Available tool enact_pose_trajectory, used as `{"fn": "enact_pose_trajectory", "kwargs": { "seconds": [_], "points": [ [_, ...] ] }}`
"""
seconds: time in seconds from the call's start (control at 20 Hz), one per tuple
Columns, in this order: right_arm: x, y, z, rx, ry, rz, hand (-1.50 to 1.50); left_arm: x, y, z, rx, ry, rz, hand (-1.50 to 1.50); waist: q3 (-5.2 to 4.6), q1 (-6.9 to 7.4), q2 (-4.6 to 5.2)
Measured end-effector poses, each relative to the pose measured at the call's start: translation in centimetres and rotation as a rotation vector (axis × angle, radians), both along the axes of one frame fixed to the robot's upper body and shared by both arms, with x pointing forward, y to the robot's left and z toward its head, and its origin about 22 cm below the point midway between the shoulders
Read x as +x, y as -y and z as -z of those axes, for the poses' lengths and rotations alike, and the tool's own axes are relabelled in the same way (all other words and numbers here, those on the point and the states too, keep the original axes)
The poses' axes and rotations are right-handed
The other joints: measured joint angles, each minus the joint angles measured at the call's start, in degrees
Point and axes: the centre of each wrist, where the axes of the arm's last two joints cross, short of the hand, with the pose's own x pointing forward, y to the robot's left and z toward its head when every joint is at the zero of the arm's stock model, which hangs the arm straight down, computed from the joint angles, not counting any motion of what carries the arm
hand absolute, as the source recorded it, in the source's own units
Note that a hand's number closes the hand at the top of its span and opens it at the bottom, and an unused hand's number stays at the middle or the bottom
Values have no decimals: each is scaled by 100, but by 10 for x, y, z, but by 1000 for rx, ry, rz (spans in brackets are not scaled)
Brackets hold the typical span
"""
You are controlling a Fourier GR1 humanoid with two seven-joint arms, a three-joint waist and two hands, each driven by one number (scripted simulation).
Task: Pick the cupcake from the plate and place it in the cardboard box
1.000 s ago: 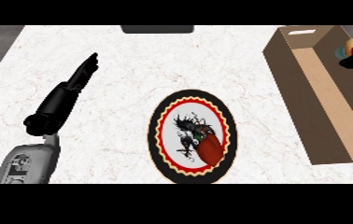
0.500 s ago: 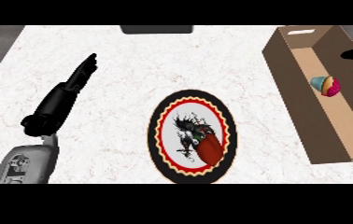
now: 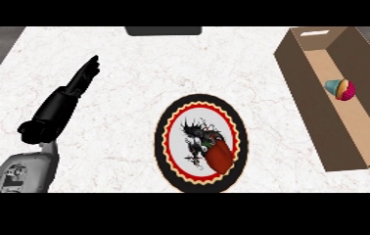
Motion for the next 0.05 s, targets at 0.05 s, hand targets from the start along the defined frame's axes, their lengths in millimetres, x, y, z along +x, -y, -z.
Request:
{"fn": "enact_pose_trajectory", "kwargs": {
  "seconds": [0.05],
  "points": [
    [-7, 6, 2, 11, 25, 19, -150, 0, 3, 0, -1, 3, 0, 0, -1, 4, 2]
  ]
}}
